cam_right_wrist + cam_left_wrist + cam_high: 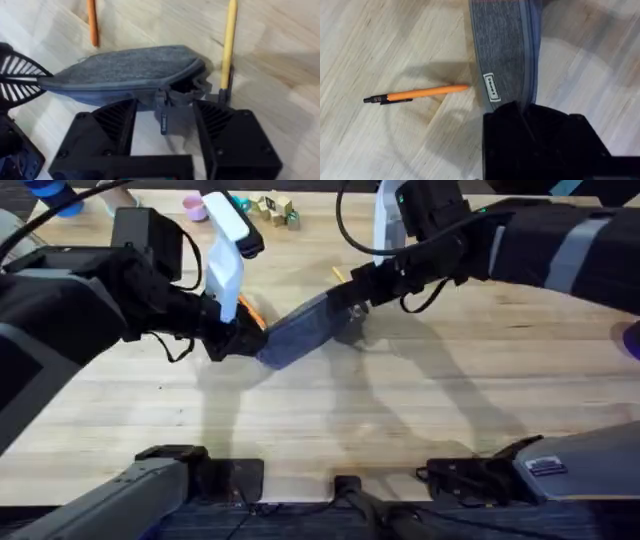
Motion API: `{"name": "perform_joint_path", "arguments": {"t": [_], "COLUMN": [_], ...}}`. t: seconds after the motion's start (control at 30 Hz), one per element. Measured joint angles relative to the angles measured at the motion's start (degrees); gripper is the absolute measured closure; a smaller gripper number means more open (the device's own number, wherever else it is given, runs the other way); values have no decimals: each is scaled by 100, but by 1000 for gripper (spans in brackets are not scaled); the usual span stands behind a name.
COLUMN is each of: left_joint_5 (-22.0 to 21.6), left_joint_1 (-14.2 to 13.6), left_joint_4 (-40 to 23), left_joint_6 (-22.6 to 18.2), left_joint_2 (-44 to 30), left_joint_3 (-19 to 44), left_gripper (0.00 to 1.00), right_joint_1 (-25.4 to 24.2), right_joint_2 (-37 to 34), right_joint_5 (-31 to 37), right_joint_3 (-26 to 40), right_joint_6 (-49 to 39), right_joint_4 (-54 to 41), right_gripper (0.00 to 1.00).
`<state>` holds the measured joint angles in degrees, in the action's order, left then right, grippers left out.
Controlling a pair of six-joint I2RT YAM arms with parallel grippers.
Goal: Unzip the bag, pick up the pens from the table one at a time and place them inside, then zip the bag closed.
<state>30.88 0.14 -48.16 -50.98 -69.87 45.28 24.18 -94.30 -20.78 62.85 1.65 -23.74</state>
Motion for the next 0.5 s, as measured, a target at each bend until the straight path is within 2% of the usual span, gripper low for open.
{"name": "perform_joint_path", "arguments": {"t": [0.17,0.5], "left_joint_5": [0,-2], "left_joint_1": [0,0], "left_joint_4": [0,0], "left_joint_6": [0,0], "left_joint_2": [0,0], "left_joint_3": [0,0], "left_gripper": [958,958], "right_joint_1": [18,18], "right_joint_2": [-12,-24], "right_joint_5": [4,41], "right_joint_3": [0,0], "right_joint_6": [1,-1], "right_joint_4": [99,161], "right_gripper": [444,810]}}
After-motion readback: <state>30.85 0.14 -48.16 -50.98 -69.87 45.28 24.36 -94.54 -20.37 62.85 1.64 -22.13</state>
